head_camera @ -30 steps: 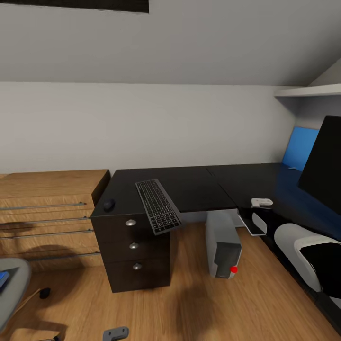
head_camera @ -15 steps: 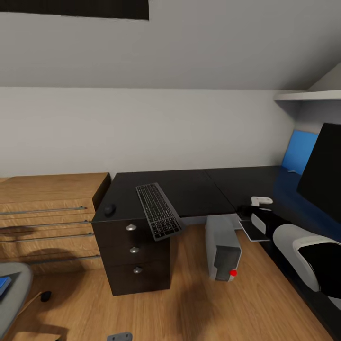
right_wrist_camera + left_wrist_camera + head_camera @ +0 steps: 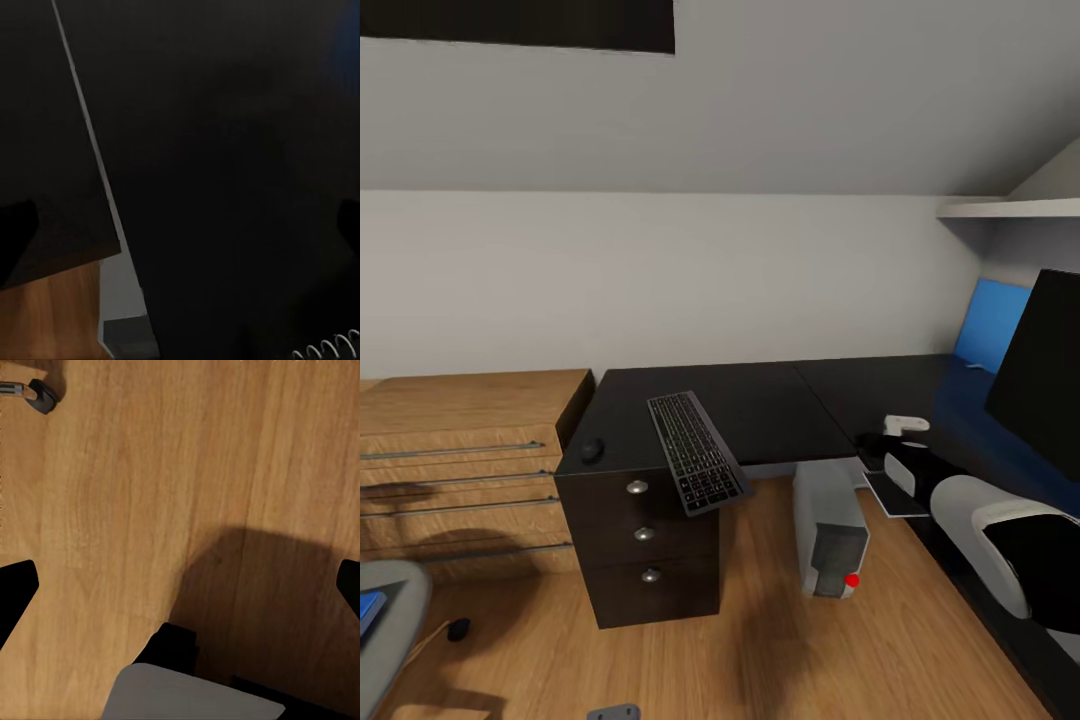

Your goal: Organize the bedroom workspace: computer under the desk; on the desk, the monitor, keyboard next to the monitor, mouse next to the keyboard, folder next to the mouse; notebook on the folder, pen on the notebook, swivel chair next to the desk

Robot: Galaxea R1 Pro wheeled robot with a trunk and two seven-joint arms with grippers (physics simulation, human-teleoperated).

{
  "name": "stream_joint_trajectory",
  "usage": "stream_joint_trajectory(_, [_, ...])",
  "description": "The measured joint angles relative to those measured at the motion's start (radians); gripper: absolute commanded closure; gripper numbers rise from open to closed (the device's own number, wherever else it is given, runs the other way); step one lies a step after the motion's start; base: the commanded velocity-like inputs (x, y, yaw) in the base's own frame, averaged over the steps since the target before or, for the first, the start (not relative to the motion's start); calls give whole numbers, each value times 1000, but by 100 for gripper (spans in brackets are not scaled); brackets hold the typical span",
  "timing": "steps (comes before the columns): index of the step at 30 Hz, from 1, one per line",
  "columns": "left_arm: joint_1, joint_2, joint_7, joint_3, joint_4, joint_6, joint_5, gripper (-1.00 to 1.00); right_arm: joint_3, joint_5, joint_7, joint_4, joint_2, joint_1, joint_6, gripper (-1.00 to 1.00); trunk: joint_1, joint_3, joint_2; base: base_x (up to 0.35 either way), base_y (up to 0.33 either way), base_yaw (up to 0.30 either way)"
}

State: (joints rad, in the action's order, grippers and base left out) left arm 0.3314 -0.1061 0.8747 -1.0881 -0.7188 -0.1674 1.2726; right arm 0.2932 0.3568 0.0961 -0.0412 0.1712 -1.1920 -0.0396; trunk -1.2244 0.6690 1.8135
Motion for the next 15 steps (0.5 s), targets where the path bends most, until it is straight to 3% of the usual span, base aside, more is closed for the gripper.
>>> stream_joint_trajectory(2, [0,-1,0,1,1,0,0,-100,0,14,0,0,-8,0,0,-100,0,0,0,0,0,0])
stream_joint_trajectory(4, [0,-1,0,2,3,6,1,-100,-1,53,2,0,-33,1,0,-100,0,0,0,0,0,0])
stream_joint_trajectory(8, [0,-1,0,1,27,76,0,-100,-1,87,2,0,-62,2,0,-100,0,0,0,0,0,0])
stream_joint_trajectory(15, [0,-1,0,-2,38,121,-1,-100,-2,97,3,-3,-69,2,-2,-100,0,0,0,0,0,0])
